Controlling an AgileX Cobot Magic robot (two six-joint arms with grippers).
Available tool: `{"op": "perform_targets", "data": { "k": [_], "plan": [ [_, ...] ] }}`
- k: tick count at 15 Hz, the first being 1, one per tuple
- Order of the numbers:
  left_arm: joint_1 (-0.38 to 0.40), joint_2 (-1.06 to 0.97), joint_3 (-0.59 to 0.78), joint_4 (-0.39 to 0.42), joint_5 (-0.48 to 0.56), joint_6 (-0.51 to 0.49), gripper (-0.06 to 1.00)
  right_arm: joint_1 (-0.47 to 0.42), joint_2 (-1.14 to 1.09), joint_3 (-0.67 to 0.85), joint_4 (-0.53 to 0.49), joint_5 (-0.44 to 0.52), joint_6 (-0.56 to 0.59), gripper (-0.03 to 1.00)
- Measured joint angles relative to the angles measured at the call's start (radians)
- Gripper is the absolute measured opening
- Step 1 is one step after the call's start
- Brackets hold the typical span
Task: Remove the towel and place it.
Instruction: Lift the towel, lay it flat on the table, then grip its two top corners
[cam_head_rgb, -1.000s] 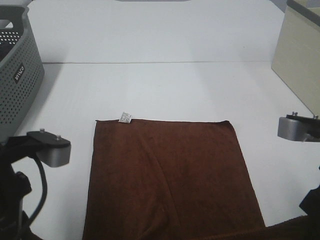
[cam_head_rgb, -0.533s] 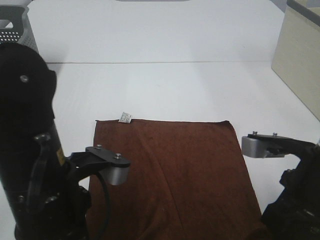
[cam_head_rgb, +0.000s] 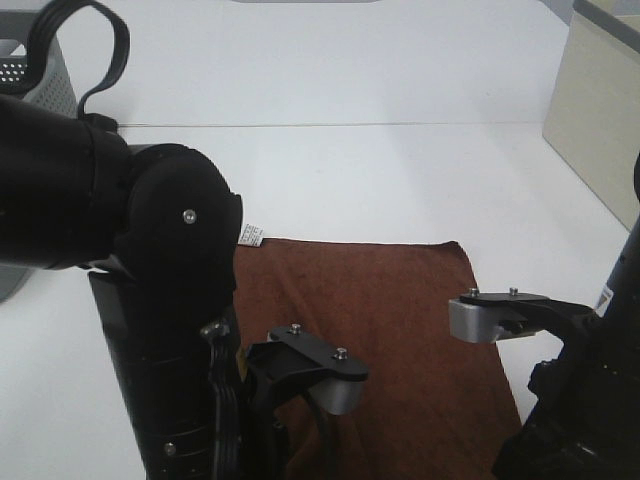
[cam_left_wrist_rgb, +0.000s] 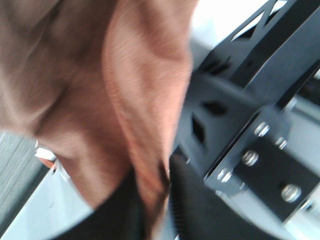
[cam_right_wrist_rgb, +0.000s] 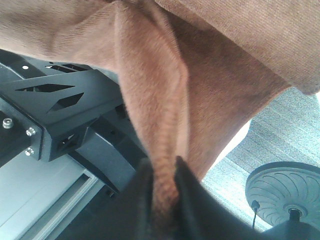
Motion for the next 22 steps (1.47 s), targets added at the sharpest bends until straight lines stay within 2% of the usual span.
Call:
{"op": "perform_targets", "data": {
  "k": [3,4,5,8,10,13,16,18,22],
  "plan": [
    [-0.008,0.000,0.000,-0.007,-0.041,-0.087,0.63,0.000,0.000,0.000,0.000,0.002,0.022,0.61],
    [-0.008,0.000,0.000,-0.006,-0.046,-0.100,0.77,0.000,0.000,0.000,-0.005,0.002,0.022,0.70],
    [-0.008,0.000,0.000,-0.006,-0.046,-0.101,0.84,0.000,0.000,0.000,-0.015,0.002,0.023,0.74],
    [0.007,0.000,-0.028,0.000,-0.012,-0.087,0.88,-0.014,0.000,0.000,-0.041,-0.030,0.037,0.76],
    [0.062,-0.003,-0.062,0.041,0.031,-0.083,0.88,-0.105,-0.003,0.000,-0.042,-0.054,0.039,0.77],
    [0.223,-0.010,-0.090,0.104,0.032,-0.042,0.88,-0.314,-0.021,-0.038,-0.037,-0.071,-0.024,0.77],
    [0.412,-0.010,-0.090,0.111,-0.001,0.021,0.88,-0.444,-0.021,-0.161,0.051,-0.076,-0.099,0.77],
    [0.532,-0.010,-0.090,0.111,-0.072,0.030,0.88,-0.482,0.018,-0.270,0.078,-0.080,-0.115,0.80],
    [0.676,0.001,-0.091,0.123,-0.202,0.056,0.88,-0.486,0.218,-0.459,0.079,-0.114,-0.120,0.85]
  ]
}}
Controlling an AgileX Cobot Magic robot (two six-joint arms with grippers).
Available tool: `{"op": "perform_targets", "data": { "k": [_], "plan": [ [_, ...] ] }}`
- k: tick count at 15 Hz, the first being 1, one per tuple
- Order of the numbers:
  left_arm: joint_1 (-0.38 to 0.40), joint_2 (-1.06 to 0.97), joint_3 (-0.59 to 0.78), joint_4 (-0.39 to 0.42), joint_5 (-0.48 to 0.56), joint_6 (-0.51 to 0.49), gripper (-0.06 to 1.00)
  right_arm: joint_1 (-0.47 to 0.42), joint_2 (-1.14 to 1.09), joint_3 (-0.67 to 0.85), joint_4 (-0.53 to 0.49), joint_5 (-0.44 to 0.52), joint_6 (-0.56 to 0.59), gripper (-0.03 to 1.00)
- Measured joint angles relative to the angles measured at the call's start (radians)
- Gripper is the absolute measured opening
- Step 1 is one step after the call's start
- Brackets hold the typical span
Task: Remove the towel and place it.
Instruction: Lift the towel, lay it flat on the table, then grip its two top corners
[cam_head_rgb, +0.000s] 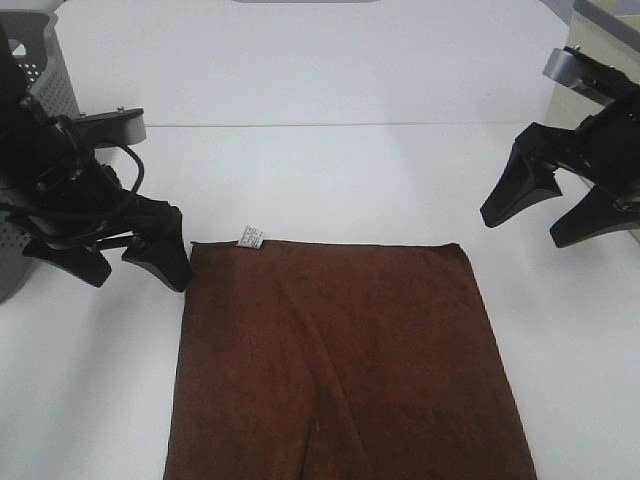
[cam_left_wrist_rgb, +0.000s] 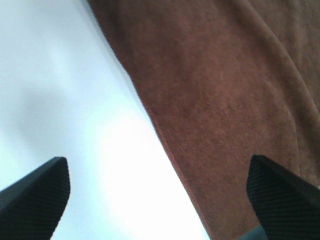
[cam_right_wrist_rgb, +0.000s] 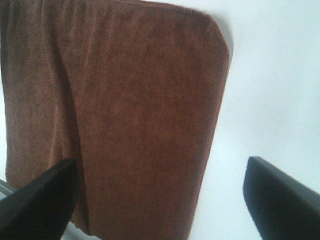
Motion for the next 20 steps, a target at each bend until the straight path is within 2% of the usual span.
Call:
{"op": "perform_targets", "data": {
  "k": [3,10,14,20],
  "plan": [
    [0.042,0.077,-0.043,0.004,-0.047,0.057,0.88,0.000,0.130,-0.067,-0.002,-0.033,-0.052,0.85],
    [0.042,0.388,-0.325,-0.022,-0.057,0.079,0.88,0.000,0.327,-0.071,0.048,-0.178,-0.154,0.85],
    [0.042,0.410,-0.348,-0.076,-0.060,0.104,0.88,0.000,0.346,-0.079,0.069,-0.183,-0.166,0.85],
    [0.042,0.411,-0.350,-0.079,-0.040,0.105,0.88,0.000,0.346,-0.079,0.084,-0.225,-0.128,0.85]
  ]
}}
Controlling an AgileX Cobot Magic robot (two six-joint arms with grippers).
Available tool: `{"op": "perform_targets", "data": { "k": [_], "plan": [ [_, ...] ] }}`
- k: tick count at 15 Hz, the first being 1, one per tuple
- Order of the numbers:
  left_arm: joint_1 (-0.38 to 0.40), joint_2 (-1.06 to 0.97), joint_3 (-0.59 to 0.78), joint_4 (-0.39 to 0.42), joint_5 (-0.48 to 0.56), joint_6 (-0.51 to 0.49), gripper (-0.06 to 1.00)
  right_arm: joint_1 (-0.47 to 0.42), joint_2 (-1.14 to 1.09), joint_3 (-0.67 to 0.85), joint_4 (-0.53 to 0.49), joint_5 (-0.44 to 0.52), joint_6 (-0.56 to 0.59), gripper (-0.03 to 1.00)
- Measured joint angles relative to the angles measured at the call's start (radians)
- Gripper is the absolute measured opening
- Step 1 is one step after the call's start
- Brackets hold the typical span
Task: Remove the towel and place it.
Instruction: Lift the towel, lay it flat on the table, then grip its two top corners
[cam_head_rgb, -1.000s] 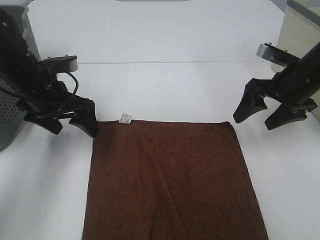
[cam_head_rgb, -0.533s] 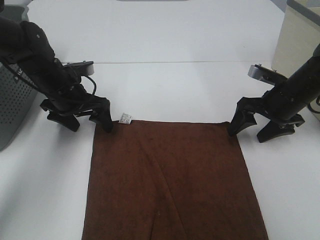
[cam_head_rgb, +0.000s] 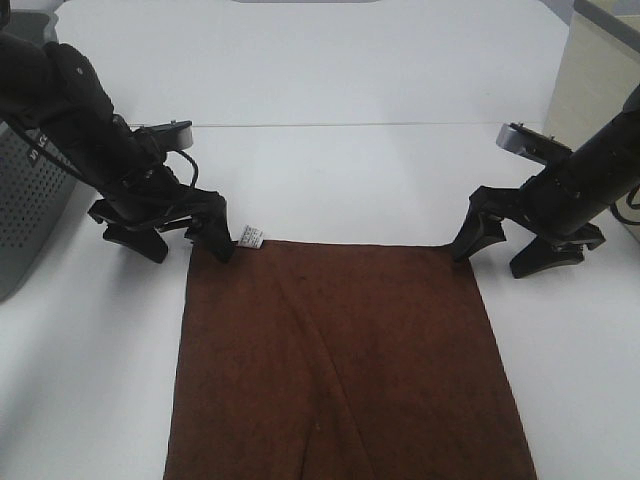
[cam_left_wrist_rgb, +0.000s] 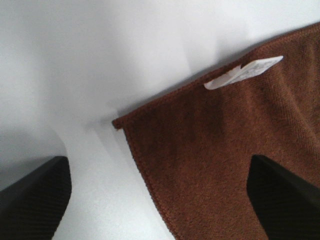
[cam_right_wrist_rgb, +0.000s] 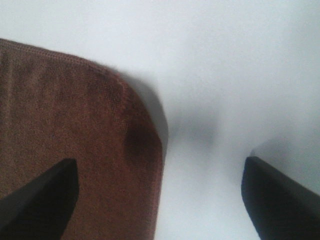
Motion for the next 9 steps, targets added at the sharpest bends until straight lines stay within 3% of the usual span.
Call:
{"op": "perform_targets", "data": {
  "k": [3,5,9],
  "plan": [
    [-0.011,0.008,-0.003,-0.032,0.019,0.000,0.86,0.007,0.000,0.000,0.016,-0.021,0.001,0.85],
    [-0.046,0.017,-0.006,-0.055,0.016,-0.003,0.83,0.067,0.003,0.000,0.018,-0.081,0.001,0.85],
    [-0.066,0.023,-0.008,-0.076,0.009,-0.041,0.76,0.144,0.032,-0.013,0.030,-0.113,0.019,0.83]
  ]
}}
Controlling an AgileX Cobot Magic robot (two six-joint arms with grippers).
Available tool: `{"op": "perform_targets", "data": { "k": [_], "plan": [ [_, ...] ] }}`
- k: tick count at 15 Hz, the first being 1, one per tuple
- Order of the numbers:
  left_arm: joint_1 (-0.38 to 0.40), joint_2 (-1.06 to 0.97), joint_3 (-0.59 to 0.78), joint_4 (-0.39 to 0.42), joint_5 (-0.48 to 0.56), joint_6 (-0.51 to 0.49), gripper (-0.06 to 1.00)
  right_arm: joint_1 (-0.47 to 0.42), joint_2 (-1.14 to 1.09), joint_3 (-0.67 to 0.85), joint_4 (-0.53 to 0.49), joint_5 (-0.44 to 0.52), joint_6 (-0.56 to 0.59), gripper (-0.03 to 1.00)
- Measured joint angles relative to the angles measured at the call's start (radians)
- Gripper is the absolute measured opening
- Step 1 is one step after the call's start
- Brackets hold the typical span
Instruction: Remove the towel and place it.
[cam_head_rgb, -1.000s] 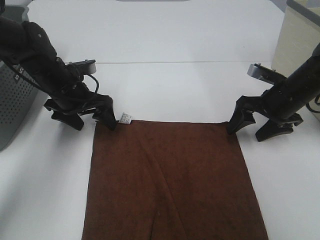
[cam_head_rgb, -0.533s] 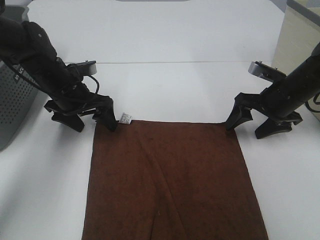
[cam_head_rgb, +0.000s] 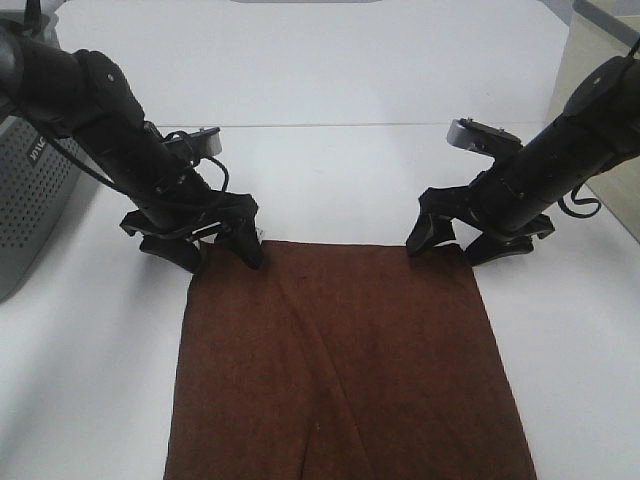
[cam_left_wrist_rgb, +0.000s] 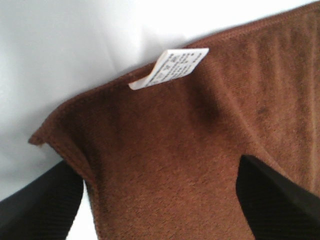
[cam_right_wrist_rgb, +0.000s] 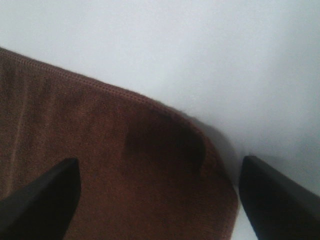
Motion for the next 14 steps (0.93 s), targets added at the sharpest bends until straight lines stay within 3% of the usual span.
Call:
{"op": "perform_targets", "data": {
  "k": [2,4,7,11,14],
  "plan": [
    [0.000,0.003,0.000,0.000,-0.001,-0.009,0.68,0.000,0.012,-0.008,-0.001,-0.003,0.011,0.79],
    [0.000,0.010,0.000,0.008,-0.001,-0.012,0.50,0.000,0.015,-0.009,-0.004,-0.013,0.012,0.70],
    [0.000,0.018,0.000,0.028,0.001,-0.015,0.24,0.000,0.025,-0.009,-0.018,-0.028,0.015,0.45],
    [0.000,0.020,0.002,0.029,-0.002,-0.015,0.07,0.000,0.029,-0.009,-0.033,-0.044,0.018,0.19],
    [0.000,0.021,0.002,0.031,-0.004,-0.015,0.01,0.000,0.030,-0.009,-0.034,-0.048,0.018,0.13]
  ]
}}
